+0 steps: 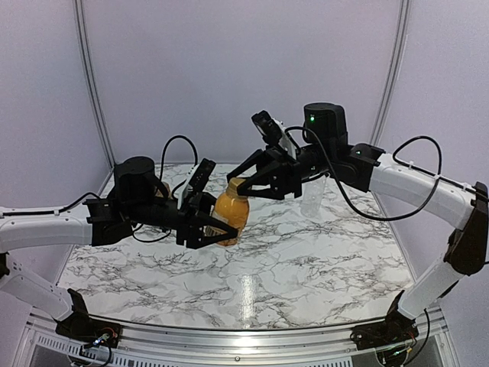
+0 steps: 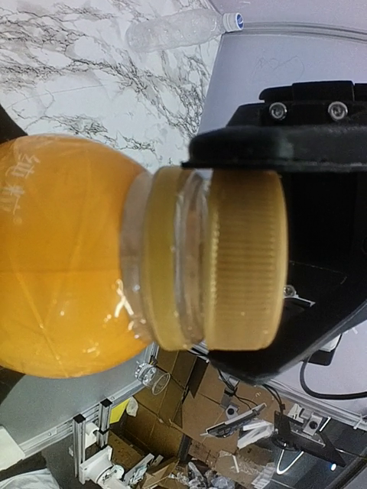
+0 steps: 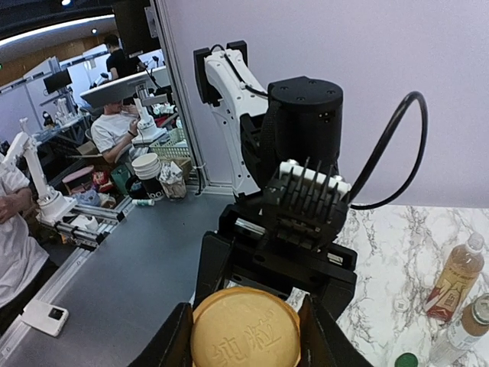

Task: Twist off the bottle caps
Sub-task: Unscrew the bottle cap from the plastic bottle.

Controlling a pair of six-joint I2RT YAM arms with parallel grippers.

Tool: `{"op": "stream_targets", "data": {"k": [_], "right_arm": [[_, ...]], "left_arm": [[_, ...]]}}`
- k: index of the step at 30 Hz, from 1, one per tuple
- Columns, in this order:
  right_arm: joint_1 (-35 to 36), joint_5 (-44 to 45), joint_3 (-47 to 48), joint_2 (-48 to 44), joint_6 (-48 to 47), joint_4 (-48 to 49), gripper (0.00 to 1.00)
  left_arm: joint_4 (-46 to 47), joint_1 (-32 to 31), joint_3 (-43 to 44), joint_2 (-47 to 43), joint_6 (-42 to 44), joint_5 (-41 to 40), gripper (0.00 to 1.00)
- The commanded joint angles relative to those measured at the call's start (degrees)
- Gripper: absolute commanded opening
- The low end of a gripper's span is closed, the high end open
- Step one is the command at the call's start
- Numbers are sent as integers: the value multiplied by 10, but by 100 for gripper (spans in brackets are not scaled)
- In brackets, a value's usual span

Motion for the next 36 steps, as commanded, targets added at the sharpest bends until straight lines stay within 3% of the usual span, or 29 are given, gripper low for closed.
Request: {"op": "stream_targets", "data": {"k": [1, 6, 11, 15, 23, 30, 36], "right_arm": [[-19, 81, 1, -19, 21, -15, 45], [-18, 146, 6, -28, 74, -20, 77], [-16, 194, -5, -47, 114, -13, 87], [-11, 255, -1, -57, 171, -6, 89], [30, 474, 38, -46, 222, -73, 90], [51, 487, 50, -20, 230, -73, 89], [56, 481, 61, -5, 229, -75, 77]], "left_arm": [[67, 4, 15, -3, 6, 17, 16], [63, 4, 13, 18, 12, -45, 15], [57, 4, 13, 23, 21, -125, 16], [49, 2, 13, 26, 23, -182, 17], [42, 0, 13, 25, 25, -240, 16], [35, -1, 13, 25, 31, -265, 16], [30, -1, 12, 23, 35, -272, 16]]}}
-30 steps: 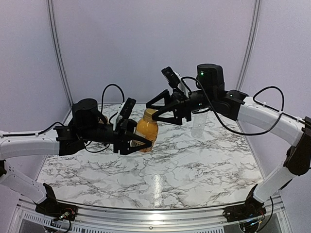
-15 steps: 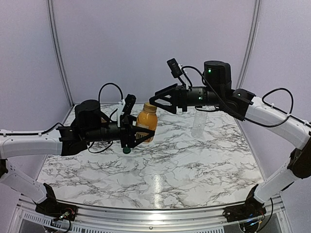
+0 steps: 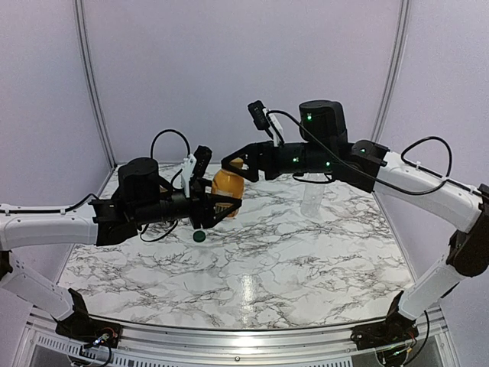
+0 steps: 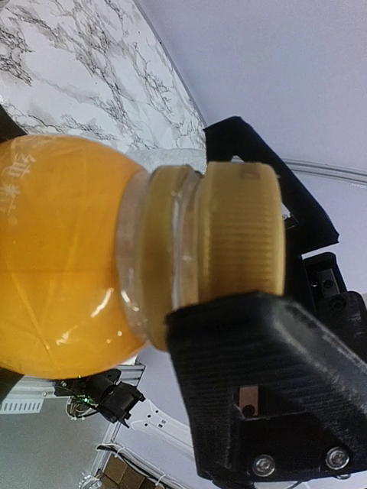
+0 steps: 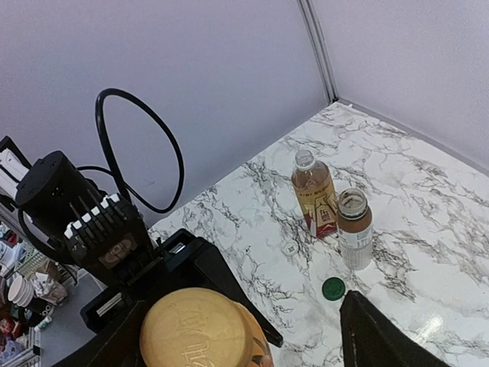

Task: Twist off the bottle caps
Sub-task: Unscrew the bottle cap from the plastic bottle.

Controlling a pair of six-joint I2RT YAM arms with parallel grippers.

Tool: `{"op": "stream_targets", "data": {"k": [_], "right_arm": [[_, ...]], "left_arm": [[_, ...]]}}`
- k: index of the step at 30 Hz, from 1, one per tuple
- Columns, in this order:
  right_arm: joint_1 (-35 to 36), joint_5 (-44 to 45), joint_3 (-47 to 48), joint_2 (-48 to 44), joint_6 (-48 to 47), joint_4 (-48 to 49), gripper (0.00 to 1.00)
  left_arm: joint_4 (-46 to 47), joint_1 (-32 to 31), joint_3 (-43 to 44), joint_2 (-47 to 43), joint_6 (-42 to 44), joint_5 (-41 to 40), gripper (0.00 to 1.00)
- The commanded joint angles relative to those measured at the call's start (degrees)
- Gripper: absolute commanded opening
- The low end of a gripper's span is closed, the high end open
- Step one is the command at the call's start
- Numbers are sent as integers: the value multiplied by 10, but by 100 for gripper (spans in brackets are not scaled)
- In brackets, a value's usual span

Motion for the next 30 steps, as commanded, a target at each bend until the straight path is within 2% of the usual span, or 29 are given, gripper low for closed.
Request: {"op": "stream_targets", "data": {"k": [1, 4, 9, 15, 18, 21, 24, 30], "right_arm": [[6, 8, 32, 12, 7, -5, 74], [6, -2, 31, 14, 7, 0, 63], [6, -15, 22, 11, 10, 15, 51], [6, -33, 8, 4, 4, 33, 27], [5, -46, 2, -2, -12, 42, 19], [-4, -92, -11, -7, -38, 58, 15], [-20, -175, -26, -14, -79, 78, 14], [-40, -342, -44, -24, -183, 88, 15]], "left_arm": [[-1, -3, 12, 0, 12, -12, 16], [-3, -3, 11, -1, 15, -15, 16], [-7, -3, 10, 0, 17, -18, 16], [-8, -3, 6, -3, 18, -24, 16], [-8, -3, 5, -6, 19, -30, 16], [-8, -3, 5, -12, 20, -23, 16], [-8, -3, 4, -19, 23, 12, 16], [-6, -1, 16, -24, 24, 207, 17]]}}
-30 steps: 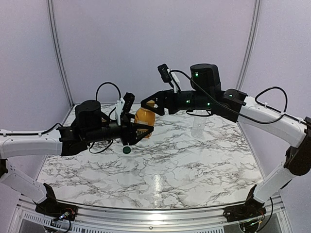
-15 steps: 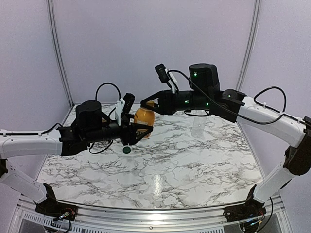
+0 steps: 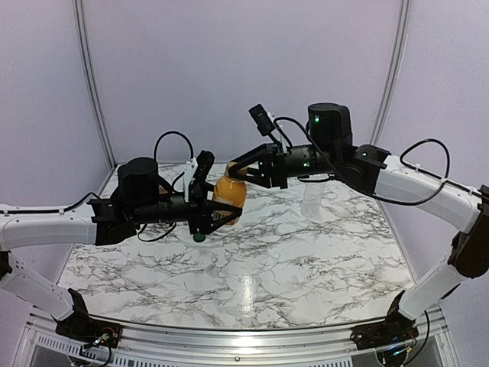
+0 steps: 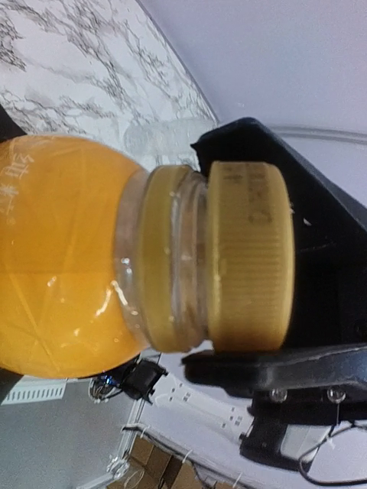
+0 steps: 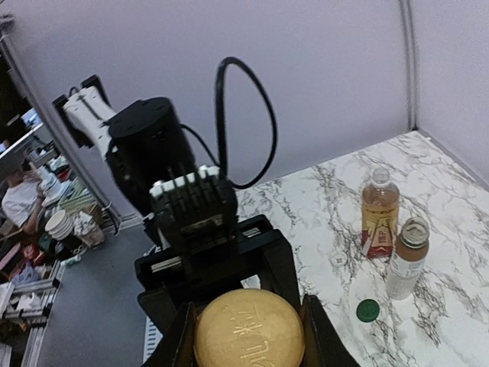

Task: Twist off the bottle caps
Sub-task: Unscrew the bottle cap from the plastic bottle.

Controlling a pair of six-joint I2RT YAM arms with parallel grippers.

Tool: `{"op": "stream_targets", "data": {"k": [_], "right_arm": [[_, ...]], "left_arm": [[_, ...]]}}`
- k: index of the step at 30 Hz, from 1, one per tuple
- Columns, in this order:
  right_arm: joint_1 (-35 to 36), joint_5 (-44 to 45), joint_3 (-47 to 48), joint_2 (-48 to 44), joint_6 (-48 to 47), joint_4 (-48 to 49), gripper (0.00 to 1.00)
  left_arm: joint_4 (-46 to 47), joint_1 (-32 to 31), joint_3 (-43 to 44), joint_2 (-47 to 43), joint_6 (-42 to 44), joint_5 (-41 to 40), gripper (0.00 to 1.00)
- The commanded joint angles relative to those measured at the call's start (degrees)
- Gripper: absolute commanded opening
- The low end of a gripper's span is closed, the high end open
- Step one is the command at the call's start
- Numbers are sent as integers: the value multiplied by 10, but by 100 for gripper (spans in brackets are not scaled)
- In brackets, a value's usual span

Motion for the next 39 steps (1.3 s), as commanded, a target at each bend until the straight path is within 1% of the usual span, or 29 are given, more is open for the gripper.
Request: {"op": "stream_targets", "data": {"k": [1, 4, 6, 12, 15, 22, 25, 30, 34, 39], "right_arm": [[-17, -181, -10, -19, -102, 31, 15], [-28, -257, -14, -11, -118, 47, 17], [-30, -283, -14, -7, -117, 60, 17], [-33, -296, -17, -4, -113, 68, 20], [-33, -287, -19, -6, -108, 67, 22], [-33, -226, -22, -13, -107, 45, 41], [-31, -205, -24, -16, -92, 36, 49], [-29, -189, -25, -22, -87, 30, 61], [-27, -178, -25, -32, -83, 25, 74], [-26, -128, -18, -46, -43, 29, 85]], "left_arm": [[12, -2, 19, -20, -7, 193, 17], [16, -2, 33, -19, -24, 273, 17], [21, -2, 37, -19, -31, 306, 17], [29, -2, 37, -21, -30, 316, 17], [30, -2, 37, -16, -32, 303, 17], [30, 0, 34, -14, -31, 236, 16], [29, 3, 34, -12, -30, 217, 17], [29, 5, 34, -7, -30, 199, 16], [30, 9, 31, -8, -29, 162, 16], [29, 9, 26, -8, -24, 107, 17]]}}
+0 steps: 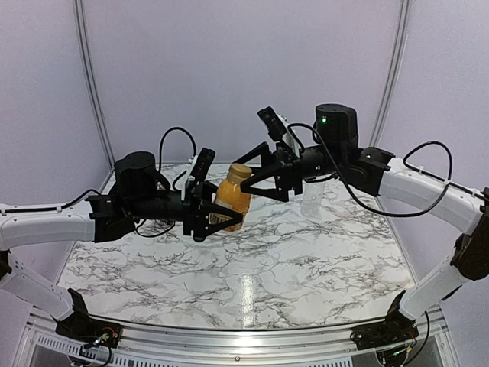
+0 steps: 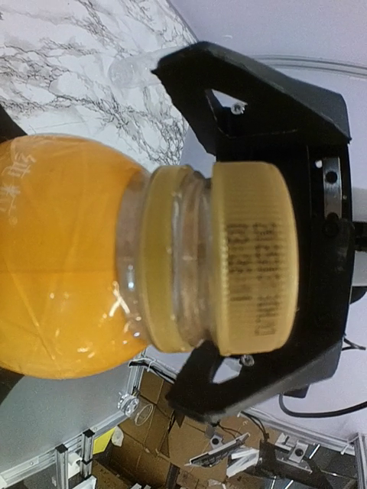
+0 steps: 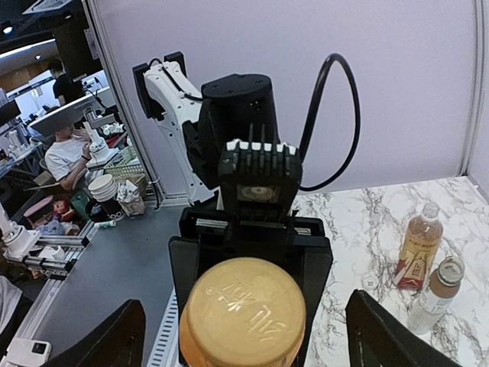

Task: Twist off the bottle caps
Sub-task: Unscrew the bottle cap from the plastic bottle.

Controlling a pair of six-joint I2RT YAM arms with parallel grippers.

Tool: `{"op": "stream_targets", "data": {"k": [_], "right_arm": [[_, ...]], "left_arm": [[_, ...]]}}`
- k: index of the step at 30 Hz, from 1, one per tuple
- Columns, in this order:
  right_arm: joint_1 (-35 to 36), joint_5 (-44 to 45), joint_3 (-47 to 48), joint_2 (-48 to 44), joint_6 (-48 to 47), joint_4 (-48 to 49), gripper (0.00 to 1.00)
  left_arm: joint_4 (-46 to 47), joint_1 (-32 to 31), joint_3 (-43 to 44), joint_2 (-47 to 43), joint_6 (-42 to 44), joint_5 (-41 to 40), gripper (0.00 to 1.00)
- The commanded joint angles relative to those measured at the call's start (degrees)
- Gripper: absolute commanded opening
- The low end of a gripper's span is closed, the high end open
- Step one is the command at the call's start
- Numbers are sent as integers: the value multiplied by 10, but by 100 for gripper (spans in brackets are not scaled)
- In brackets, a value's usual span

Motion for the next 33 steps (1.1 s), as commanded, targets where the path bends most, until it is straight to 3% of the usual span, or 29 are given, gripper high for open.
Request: {"op": "stream_targets", "data": {"k": [1, 8, 14, 22, 33], "right_arm": [[-1, 62, 16, -28, 53, 5, 87], [10, 215, 53, -15, 164, -6, 91], [38, 284, 82, 1, 182, -30, 90], [53, 313, 99, 17, 182, -58, 83], [59, 297, 98, 25, 181, -62, 64]], "left_arm": [[25, 4, 6, -2, 15, -59, 17], [24, 3, 2, 4, 14, -88, 17], [23, 3, -1, 6, 14, -103, 17], [20, 3, -4, 3, 15, -137, 17], [15, 3, -10, -6, 21, -174, 17]]}}
